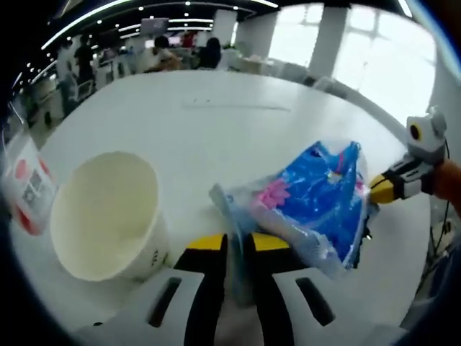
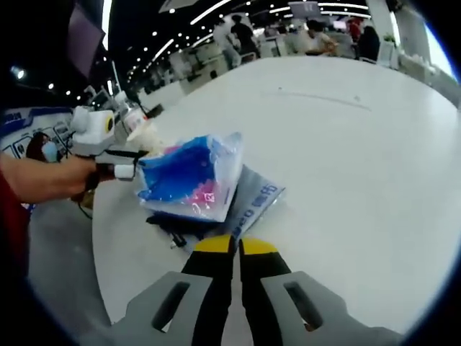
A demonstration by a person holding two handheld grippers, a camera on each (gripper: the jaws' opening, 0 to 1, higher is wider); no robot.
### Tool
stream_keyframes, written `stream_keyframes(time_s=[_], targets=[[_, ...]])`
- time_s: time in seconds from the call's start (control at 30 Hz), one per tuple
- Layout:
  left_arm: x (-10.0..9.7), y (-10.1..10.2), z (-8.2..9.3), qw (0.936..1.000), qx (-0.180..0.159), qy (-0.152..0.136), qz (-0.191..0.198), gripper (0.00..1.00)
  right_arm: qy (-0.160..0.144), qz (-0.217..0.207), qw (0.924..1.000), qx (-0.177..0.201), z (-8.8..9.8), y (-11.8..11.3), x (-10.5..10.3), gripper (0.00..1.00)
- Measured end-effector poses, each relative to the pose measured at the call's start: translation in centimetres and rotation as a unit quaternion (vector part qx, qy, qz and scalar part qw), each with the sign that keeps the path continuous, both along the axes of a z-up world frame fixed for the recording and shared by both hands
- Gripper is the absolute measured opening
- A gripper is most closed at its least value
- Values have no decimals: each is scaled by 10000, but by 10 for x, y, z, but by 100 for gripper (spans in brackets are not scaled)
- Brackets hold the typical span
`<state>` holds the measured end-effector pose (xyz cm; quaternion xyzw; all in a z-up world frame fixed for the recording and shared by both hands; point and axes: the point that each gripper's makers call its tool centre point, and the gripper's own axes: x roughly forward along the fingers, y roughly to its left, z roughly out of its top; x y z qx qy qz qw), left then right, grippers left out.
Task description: Arrange the tabletop items into an orderly group along one side of the table until the central work area is clear of visible clutter.
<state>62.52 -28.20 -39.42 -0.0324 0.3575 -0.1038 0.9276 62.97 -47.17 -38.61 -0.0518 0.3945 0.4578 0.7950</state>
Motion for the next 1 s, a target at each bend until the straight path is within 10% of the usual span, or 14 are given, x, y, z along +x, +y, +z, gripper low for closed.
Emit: stream_keyframes(time_s=[0.43,1.0], targets=[[0,2,1,9996,238,-70,-125,15,-709,592,9903,-1040,-10,2,-2,6],[-15,1,6,9999,108,-47,-80,15,-704,288,9932,-886,-1,-1,-1,8]])
